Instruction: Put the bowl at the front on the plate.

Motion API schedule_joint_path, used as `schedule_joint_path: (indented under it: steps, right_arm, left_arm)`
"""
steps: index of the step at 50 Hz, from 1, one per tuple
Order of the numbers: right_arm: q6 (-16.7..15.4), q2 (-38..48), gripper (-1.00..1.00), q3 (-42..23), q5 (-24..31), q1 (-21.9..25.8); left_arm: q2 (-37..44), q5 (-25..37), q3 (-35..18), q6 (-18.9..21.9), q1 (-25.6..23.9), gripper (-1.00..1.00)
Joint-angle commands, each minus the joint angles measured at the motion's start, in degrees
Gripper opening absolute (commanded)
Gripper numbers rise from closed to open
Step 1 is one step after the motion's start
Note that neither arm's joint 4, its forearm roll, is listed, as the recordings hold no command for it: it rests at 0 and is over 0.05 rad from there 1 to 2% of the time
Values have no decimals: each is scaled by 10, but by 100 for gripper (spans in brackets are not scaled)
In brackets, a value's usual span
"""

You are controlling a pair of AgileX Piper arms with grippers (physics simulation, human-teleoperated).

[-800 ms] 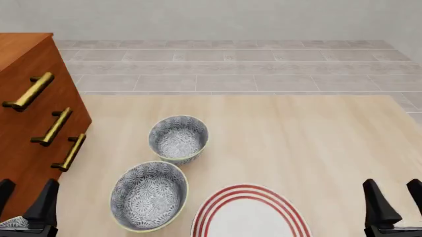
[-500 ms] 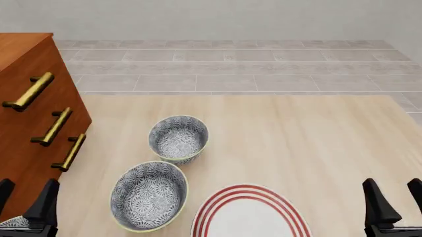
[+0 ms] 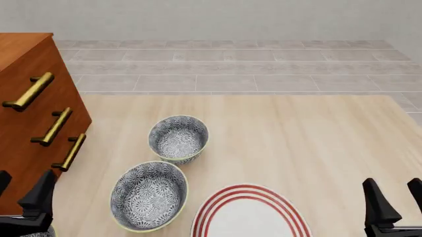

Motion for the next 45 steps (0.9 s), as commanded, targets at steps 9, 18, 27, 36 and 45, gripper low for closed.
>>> schedule_joint_path:
  steps: [9, 18, 27, 36, 45]
  right_arm:
    - [0, -1, 100, 1, 0, 0]
    - [0, -2, 100, 1, 0, 0]
    - [0, -1, 100, 1, 0, 0]
    - [0, -1, 100, 1, 0, 0]
    - [0, -2, 100, 1, 0, 0]
  left_arm:
    - [132, 255, -210, -76, -10, 100]
    - [172, 365, -291, -94, -12, 100]
    - [197, 491, -356, -106, -20, 100]
    - [206, 561, -368, -116, -12, 100]
    - [209, 588, -366, -113, 8, 100]
